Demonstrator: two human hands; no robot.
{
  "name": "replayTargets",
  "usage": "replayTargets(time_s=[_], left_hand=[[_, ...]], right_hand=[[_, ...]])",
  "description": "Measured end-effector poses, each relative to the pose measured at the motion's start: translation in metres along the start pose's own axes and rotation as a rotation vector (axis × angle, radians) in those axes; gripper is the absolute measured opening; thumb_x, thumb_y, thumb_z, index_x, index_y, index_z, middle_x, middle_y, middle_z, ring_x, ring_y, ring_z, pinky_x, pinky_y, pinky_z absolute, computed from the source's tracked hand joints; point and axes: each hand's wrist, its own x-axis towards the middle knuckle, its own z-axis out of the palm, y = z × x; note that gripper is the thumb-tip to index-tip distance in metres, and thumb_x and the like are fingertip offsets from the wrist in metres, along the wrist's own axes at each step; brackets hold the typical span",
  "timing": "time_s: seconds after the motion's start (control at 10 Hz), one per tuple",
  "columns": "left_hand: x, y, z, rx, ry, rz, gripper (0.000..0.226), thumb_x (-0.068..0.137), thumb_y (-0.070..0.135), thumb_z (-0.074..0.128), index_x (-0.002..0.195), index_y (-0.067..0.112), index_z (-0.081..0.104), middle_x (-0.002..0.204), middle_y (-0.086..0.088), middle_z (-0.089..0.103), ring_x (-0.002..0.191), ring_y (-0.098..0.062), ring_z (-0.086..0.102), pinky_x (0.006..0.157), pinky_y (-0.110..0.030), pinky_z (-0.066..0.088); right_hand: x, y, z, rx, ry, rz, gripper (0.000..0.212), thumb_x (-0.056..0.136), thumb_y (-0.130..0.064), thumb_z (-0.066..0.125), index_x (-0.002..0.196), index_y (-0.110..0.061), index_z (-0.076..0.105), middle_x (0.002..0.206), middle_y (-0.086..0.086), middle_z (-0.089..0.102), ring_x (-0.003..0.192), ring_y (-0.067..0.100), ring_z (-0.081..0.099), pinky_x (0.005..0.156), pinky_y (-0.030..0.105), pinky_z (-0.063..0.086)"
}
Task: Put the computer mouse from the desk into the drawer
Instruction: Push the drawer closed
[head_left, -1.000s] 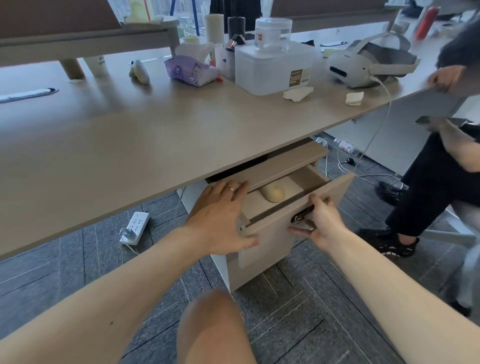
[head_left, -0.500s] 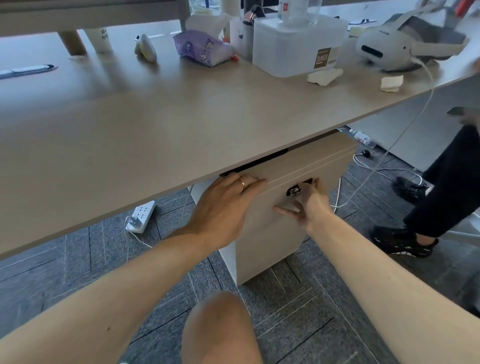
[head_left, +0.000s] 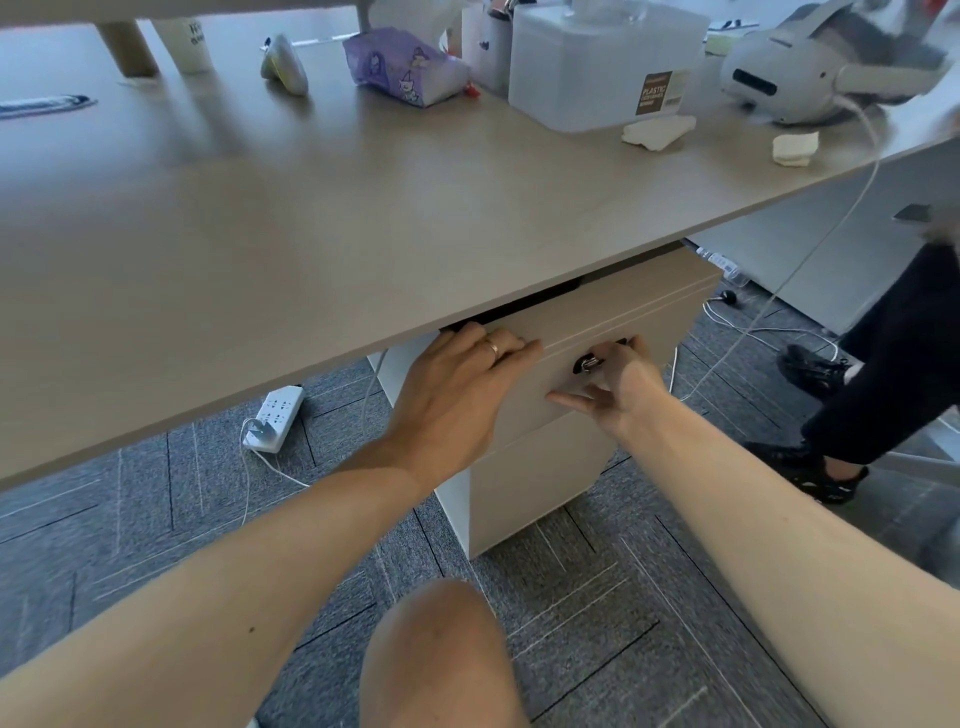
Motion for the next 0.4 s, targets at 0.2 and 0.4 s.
replayTargets(time_s=[0.2,0.4], left_hand=[[0.001,0.0,0.0,0.052,0.001,0.018,0.071,0.067,-0.005,0.076,0.134,0.015,0.063,0.12,0.0,0.068,0.096,-0.026,0.057,0.079,-0.04,0.049],[0.008,0.012,-0.008,0.111,-0.085,-0.027,0.07,0.071,-0.005,0.036,0.134,0.01,0.063,0.116,-0.008,0.069,0.097,-0.034,0.059,0.075,-0.042,0.049]], right_hand=[[-0.002,-0.002,0.0,0.003,-0.01,-0.002,0.036,0.099,-0.005,0.038,0.132,-0.02,0.042,0.131,0.011,0.048,0.118,0.044,0.047,0.057,0.068,0.055],[-0.021,-0.008,-0.016,-0.178,-0.059,0.037,0.049,0.101,-0.022,0.046,0.146,-0.036,0.033,0.152,0.007,0.038,0.134,0.044,0.04,0.061,0.058,0.059]])
